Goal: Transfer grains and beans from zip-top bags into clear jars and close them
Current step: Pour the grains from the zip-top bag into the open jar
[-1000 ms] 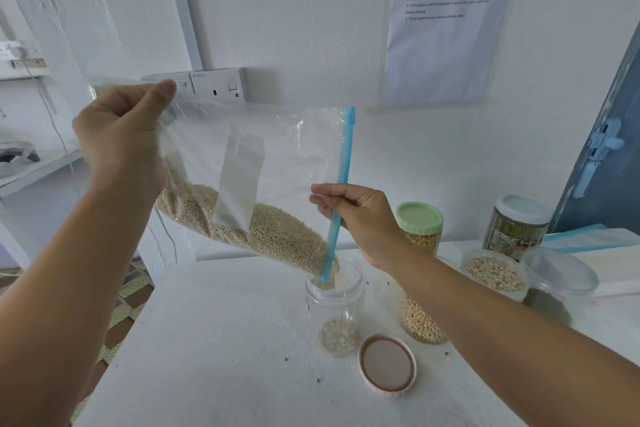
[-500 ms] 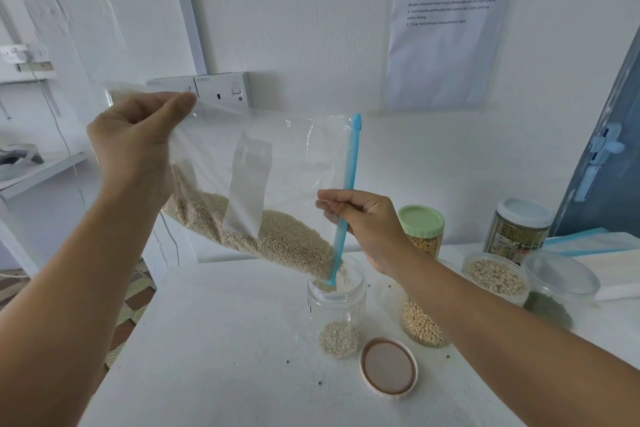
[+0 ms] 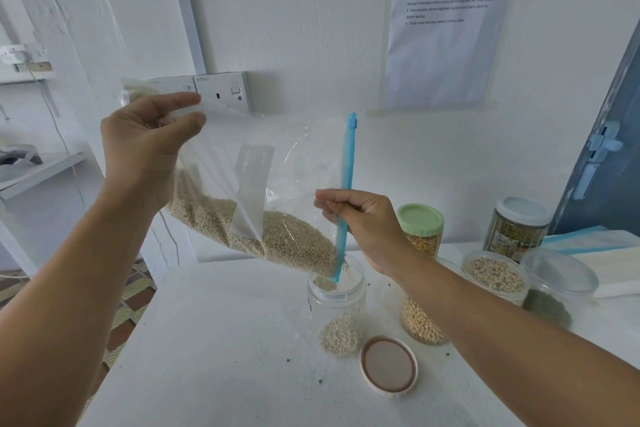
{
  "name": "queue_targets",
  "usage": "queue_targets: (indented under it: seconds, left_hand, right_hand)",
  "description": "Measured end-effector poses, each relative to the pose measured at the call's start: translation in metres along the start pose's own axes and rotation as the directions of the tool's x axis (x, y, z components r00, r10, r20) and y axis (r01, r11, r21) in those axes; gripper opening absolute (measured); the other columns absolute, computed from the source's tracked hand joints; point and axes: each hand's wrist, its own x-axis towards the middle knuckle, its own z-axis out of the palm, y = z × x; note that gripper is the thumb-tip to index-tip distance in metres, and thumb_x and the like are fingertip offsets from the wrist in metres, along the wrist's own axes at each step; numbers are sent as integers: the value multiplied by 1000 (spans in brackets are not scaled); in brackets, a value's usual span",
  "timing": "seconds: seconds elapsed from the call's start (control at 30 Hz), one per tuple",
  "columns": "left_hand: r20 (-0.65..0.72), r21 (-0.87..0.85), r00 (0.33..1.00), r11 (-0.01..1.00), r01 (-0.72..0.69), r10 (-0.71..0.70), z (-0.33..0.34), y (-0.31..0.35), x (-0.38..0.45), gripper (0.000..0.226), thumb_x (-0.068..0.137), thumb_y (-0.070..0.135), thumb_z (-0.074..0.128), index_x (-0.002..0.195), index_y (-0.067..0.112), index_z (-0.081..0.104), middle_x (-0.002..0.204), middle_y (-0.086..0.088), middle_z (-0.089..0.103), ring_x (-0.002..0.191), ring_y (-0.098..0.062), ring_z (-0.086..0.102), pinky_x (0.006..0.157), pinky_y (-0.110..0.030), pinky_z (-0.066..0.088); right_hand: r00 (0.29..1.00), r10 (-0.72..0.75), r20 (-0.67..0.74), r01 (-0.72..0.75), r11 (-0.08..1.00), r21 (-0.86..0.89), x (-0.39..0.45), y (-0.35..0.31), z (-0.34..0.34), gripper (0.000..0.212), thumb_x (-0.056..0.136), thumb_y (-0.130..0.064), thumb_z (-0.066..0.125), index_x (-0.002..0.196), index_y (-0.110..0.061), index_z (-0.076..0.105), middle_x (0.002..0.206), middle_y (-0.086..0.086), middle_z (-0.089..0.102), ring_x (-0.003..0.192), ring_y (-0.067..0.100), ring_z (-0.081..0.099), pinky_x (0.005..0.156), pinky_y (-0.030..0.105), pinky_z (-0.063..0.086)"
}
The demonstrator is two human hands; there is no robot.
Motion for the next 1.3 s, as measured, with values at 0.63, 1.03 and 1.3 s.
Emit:
queue_targets:
  seconds: [0.63, 1.03, 1.3]
  left_hand:
    - [46, 32, 998, 999, -40, 38, 7, 11, 0, 31, 81, 1, 81, 96, 28, 83, 66, 6, 58, 63, -12, 46, 80, -21, 50]
    - [34, 78, 999, 996, -40, 38, 7, 11, -2, 45, 83, -2, 72, 89, 41, 84, 86, -10, 64, 71, -25, 43, 73, -18, 44]
    - [-12, 35, 999, 998, -43, 43, 7, 10, 6, 43, 79, -2, 68, 89, 37, 84, 90, 6, 75, 77, -21, 48, 70, -20, 39]
  right_hand:
    - [1000, -4, -15, 4, 1000, -15, -1, -3, 0, 28, 100, 8, 59, 105, -9, 80, 110, 7, 79, 109, 21, 74, 99, 32, 58]
    - [1000, 1, -12, -2, 1000, -24, -2, -1, 1, 29, 100, 7, 59, 104, -11, 80, 108, 7, 79, 109, 20, 74, 101, 34, 57]
    - [1000, -6, -8, 6, 1000, -22, 0, -4, 2, 29, 100, 9, 58, 105, -10, 80, 109, 8, 79, 108, 22, 74, 100, 34, 58]
